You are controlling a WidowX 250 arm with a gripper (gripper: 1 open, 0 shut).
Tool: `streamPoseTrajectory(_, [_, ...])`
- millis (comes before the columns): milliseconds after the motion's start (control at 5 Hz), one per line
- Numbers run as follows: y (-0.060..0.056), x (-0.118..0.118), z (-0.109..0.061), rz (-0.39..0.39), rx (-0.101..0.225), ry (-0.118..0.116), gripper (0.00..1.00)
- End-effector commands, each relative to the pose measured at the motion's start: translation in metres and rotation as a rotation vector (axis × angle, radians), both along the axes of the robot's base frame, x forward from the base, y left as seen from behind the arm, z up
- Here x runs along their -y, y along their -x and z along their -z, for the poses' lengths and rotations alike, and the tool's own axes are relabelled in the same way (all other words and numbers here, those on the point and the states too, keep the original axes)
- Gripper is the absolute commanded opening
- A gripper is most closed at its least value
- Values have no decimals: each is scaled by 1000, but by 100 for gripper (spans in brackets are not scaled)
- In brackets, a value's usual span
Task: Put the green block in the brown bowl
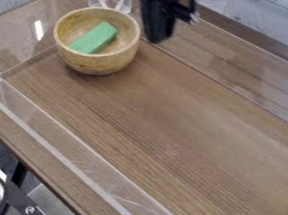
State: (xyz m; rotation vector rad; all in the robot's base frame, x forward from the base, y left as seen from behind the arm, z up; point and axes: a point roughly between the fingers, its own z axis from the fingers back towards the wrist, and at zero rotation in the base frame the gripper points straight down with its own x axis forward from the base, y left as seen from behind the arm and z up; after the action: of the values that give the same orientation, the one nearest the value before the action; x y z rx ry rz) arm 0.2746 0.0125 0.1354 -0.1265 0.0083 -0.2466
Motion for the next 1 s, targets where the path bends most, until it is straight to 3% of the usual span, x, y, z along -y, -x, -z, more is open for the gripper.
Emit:
streamPoseTrajectory(0, [1, 36, -5, 57, 48, -1, 0])
streamPoseTrajectory(200, [-2, 73, 7, 103, 36, 1, 0])
streamPoseTrajectory(800, [-14, 60, 42, 73, -16, -2, 0])
